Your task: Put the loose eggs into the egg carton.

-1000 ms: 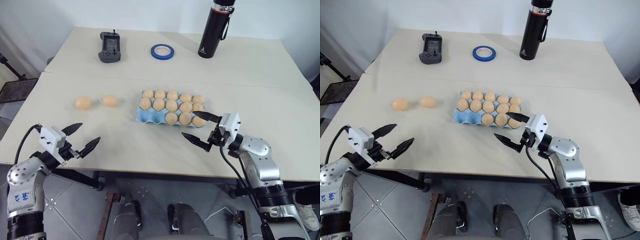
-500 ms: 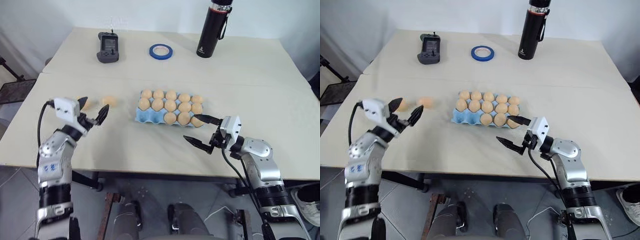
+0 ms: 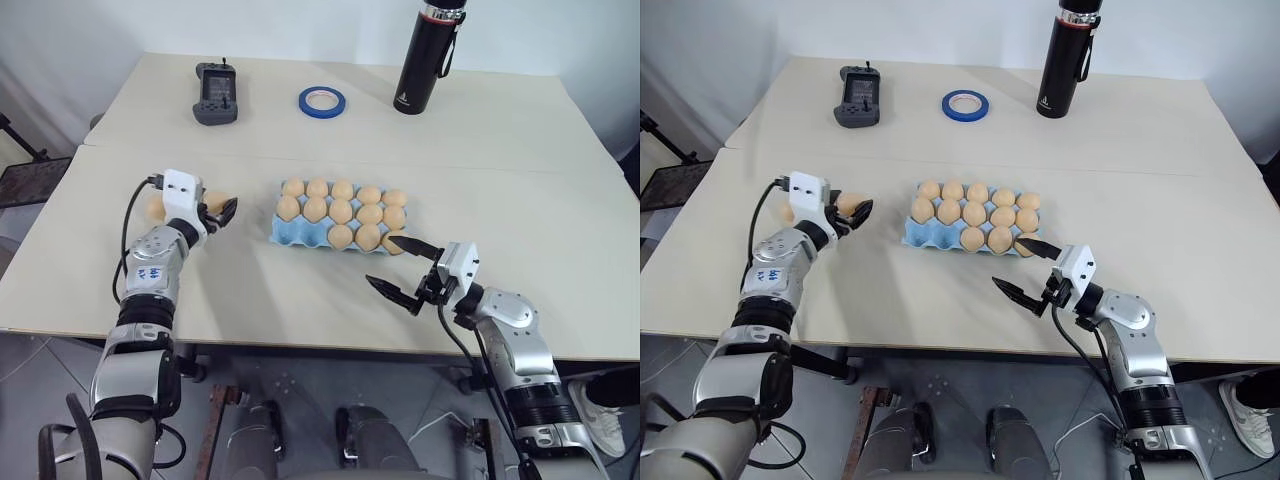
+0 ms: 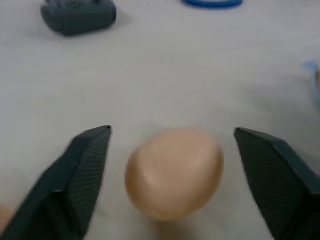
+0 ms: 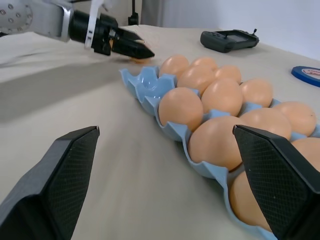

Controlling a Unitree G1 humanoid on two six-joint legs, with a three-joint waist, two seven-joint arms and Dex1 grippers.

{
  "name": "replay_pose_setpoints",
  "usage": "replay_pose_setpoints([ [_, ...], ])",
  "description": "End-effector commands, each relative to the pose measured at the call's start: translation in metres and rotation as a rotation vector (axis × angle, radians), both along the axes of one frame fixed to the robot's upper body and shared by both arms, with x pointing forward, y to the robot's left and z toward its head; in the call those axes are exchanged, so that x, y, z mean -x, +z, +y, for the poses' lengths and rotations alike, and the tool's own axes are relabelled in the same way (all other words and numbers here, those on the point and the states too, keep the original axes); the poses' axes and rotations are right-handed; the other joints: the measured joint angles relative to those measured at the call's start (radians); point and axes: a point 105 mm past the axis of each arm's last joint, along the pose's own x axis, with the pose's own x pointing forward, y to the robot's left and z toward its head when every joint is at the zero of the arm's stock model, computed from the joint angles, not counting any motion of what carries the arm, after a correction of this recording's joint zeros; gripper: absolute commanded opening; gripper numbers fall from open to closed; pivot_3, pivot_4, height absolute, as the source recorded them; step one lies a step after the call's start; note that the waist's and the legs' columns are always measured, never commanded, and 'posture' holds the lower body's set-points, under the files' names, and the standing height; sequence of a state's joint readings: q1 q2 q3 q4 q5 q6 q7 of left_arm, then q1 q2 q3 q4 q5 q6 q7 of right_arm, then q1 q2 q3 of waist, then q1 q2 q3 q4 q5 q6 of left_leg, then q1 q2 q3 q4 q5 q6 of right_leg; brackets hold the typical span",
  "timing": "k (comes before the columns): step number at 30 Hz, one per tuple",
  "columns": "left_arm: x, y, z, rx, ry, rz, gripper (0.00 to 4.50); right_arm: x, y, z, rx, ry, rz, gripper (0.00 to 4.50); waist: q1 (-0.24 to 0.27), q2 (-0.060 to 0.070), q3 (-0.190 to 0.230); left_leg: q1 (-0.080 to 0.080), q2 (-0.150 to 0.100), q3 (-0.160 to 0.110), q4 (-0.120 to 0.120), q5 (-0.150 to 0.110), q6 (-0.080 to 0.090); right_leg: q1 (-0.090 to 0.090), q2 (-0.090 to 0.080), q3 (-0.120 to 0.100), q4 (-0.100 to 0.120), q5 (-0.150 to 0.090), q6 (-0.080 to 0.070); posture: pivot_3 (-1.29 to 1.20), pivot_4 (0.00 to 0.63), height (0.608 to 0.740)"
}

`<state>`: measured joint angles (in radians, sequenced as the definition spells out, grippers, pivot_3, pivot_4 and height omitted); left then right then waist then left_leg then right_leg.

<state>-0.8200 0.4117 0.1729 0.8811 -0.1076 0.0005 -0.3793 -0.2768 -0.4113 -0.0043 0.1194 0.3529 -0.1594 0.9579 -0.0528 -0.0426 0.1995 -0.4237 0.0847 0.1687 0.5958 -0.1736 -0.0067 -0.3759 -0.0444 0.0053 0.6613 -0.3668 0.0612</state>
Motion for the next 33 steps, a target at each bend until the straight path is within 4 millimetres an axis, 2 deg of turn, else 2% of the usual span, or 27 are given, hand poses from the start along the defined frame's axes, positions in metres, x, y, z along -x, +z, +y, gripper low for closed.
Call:
replay_pose_setpoints([
  [1,-0.002,0.009,-0.004,-0.023,-0.028,-0.030,2.58,0.003,0.017,0.001,-0.016,-0.012,-0.068,4.50,-0.003,0.000,0.000,0.000,0.000,0.000,0.000,0.000,0.000,0.000,0.000,0.000,0.000,0.000,0.000,0.00,0.150,0.740],
  [3,-0.001,0.013,-0.006,-0.014,-0.052,-0.047,2.21,0.003,0.019,0.002,-0.017,-0.016,-0.070,4.50,-0.003,0.000,0.000,0.000,0.000,0.000,0.000,0.000,0.000,0.000,0.000,0.000,0.000,0.000,0.000,0.00,0.150,0.740],
  [5,0.001,0.021,-0.012,-0.002,-0.108,-0.086,2.14,0.003,0.020,0.002,-0.016,-0.019,-0.070,4.50,-0.001,0.000,0.000,0.000,0.001,0.000,0.000,0.000,-0.001,0.000,0.001,0.000,0.001,0.000,0.000,0.00,0.150,0.740],
  [7,0.007,0.036,-0.029,-0.012,-0.227,-0.152,2.13,0.003,0.019,0.002,-0.015,-0.022,-0.068,4.50,-0.001,0.000,0.000,0.000,0.001,0.000,0.000,0.000,-0.001,0.000,0.001,0.000,0.000,0.000,0.000,0.00,0.150,0.740],
  [10,0.024,0.068,-0.069,-0.026,-0.485,-0.261,2.13,0.003,0.019,0.001,-0.011,-0.024,-0.067,4.50,0.000,0.000,0.000,-0.001,0.001,0.000,-0.001,0.000,-0.001,0.000,0.000,-0.001,0.000,0.000,0.000,0.00,0.150,0.740],
  [11,0.030,0.071,-0.081,-0.049,-0.557,-0.275,2.13,0.003,0.019,0.001,-0.009,-0.025,-0.066,4.50,0.002,0.000,0.000,-0.001,0.001,0.000,-0.001,0.000,-0.001,0.000,0.000,-0.001,0.000,0.000,0.000,0.00,0.150,0.740],
  [13,0.043,0.070,-0.102,-0.111,-0.695,-0.268,2.13,0.003,0.018,0.000,-0.006,-0.028,-0.064,4.50,0.003,0.000,0.000,-0.001,0.000,0.001,-0.001,0.000,-0.001,0.000,0.000,0.000,0.000,0.000,0.000,0.00,0.150,0.740],
  [15,0.056,0.060,-0.123,-0.186,-0.832,-0.220,2.13,0.002,0.017,-0.002,-0.005,-0.035,-0.066,4.50,0.002,0.000,0.000,0.000,0.000,0.002,-0.001,0.000,-0.001,0.000,0.001,0.000,0.000,0.000,0.000,0.00,0.150,0.740],
  [17,0.061,0.055,-0.133,-0.200,-0.887,-0.197,2.13,0.000,0.018,-0.003,-0.006,-0.042,-0.069,4.50,0.000,0.000,0.000,0.000,0.000,0.001,0.000,0.000,-0.001,0.000,0.001,0.001,0.000,0.000,0.000,0.00,0.150,0.740],
  [21,0.059,0.040,-0.140,-0.215,-0.892,-0.151,2.13,-0.001,0.022,-0.005,-0.003,-0.052,-0.080,4.50,-0.007,0.000,0.000,0.000,0.001,0.001,0.000,0.000,0.000,0.000,0.001,0.002,0.001,0.000,0.000,0.00,0.150,0.740],
  [27,0.055,0.034,-0.139,-0.188,-0.880,-0.143,2.13,0.003,0.027,-0.006,-0.005,-0.062,-0.095,4.50,-0.003,0.000,0.000,0.000,0.001,0.000,0.000,0.000,0.001,0.000,0.001,0.001,0.000,0.000,-0.001,0.00,0.150,0.740],
  [33,0.062,0.043,-0.139,-0.151,-0.875,-0.239,4.00,0.006,0.029,-0.006,-0.008,-0.070,-0.098,4.50,-0.003,0.000,0.000,0.000,0.001,0.000,0.000,0.000,0.001,0.000,0.001,0.001,0.000,0.000,-0.001,0.00,0.150,0.740],
])
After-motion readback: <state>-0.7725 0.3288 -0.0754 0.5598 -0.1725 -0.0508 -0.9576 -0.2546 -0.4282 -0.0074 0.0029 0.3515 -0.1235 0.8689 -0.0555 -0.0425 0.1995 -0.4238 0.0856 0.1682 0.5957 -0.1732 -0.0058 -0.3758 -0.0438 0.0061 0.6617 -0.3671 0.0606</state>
